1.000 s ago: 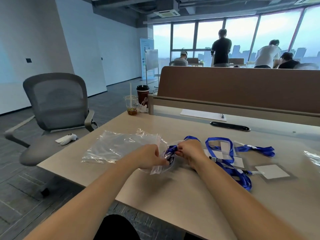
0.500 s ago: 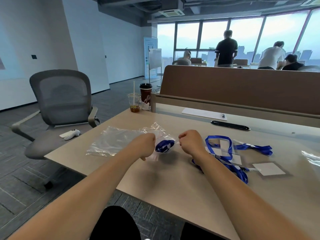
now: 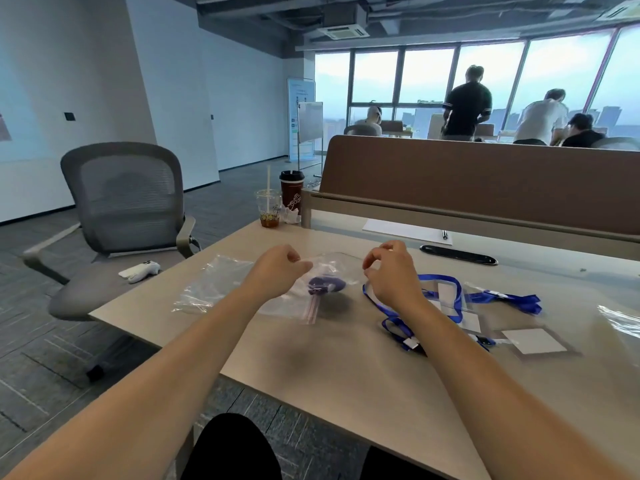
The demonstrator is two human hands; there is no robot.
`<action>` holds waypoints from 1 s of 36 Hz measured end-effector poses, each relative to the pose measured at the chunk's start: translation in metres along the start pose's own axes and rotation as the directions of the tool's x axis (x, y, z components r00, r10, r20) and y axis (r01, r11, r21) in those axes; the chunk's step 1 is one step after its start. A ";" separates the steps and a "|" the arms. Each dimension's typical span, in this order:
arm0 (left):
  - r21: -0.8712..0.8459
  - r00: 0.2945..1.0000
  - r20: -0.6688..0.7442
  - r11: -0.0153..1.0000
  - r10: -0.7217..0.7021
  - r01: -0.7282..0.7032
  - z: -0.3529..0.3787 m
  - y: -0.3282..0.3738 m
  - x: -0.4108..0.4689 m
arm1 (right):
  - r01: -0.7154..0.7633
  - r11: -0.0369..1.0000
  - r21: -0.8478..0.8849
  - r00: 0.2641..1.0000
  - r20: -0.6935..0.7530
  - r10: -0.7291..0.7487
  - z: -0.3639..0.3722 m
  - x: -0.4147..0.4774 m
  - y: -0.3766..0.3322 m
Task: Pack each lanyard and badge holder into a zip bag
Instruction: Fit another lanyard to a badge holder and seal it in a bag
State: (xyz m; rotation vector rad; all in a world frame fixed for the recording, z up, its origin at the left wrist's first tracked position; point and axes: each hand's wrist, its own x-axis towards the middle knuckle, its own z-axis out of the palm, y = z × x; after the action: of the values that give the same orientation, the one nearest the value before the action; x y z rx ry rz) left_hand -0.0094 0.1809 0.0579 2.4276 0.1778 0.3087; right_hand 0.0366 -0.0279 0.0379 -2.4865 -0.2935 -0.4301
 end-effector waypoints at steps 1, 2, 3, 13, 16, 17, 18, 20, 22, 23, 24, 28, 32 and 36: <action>-0.023 1.000 0.017 1.000 -0.002 0.003 -0.002 -0.001 0.000 | 0.000 1.000 0.020 1.000 0.008 0.000 -0.001 0.001 0.000; -0.049 1.000 0.026 0.999 -0.006 0.007 -0.004 -0.003 0.000 | 0.000 0.999 0.038 1.000 0.021 -0.001 -0.003 0.001 0.000; -0.075 1.000 0.023 0.997 -0.007 0.009 -0.005 -0.006 0.001 | 0.001 0.998 0.056 0.999 0.033 -0.002 -0.005 0.001 -0.001; -0.449 0.994 -0.110 0.893 -0.013 -0.038 -0.023 -0.009 0.004 | 0.030 0.967 0.254 0.999 -0.034 -0.022 -0.026 0.009 -0.013; -0.415 0.989 -0.147 0.906 0.025 -0.084 -0.031 -0.002 0.005 | 0.044 0.950 0.309 0.998 -0.057 -0.028 -0.035 0.014 -0.018; -0.382 0.985 -0.172 0.919 0.031 -0.096 -0.032 0.000 0.005 | 0.039 0.942 0.333 0.998 -0.059 -0.021 -0.038 0.015 -0.020; -0.365 0.981 -0.191 0.926 0.030 -0.099 -0.032 0.001 0.005 | 0.030 0.932 0.360 0.998 -0.059 -0.009 -0.040 0.016 -0.020; -0.381 0.981 -0.194 0.920 0.010 -0.085 -0.029 0.002 0.006 | -0.002 0.912 0.409 0.999 -0.036 0.018 -0.042 0.015 -0.020; -0.420 0.985 -0.171 0.906 -0.026 -0.049 -0.027 0.001 0.008 | -0.041 0.896 0.442 0.999 0.012 0.039 -0.042 0.013 -0.019; -0.448 0.986 -0.158 0.894 -0.043 -0.032 -0.026 0.000 0.009 | -0.059 0.890 0.453 0.998 0.030 0.051 -0.042 0.012 -0.018; -0.483 0.988 -0.141 0.875 -0.061 -0.015 -0.025 -0.001 0.010 | -0.078 0.881 0.467 0.997 0.043 0.066 -0.041 0.012 -0.016; -0.612 0.995 -0.021 0.788 -0.098 0.065 -0.018 -0.006 0.009 | -0.175 0.802 0.572 0.984 0.094 0.149 -0.038 0.011 -0.011; -0.627 0.992 0.028 0.771 -0.120 0.111 -0.012 -0.012 0.008 | -0.219 0.791 0.572 0.976 0.123 0.182 -0.034 0.010 -0.007; -0.640 0.988 0.027 0.757 -0.152 0.134 -0.008 -0.015 0.009 | -0.216 0.819 0.532 0.976 0.140 0.167 -0.031 0.010 -0.004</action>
State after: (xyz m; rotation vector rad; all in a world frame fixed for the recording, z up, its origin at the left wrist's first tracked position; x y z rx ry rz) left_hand -0.0034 0.1990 0.0558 1.7125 0.2257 0.2753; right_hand 0.0375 -0.0420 0.0678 -1.9448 -0.1650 -0.1227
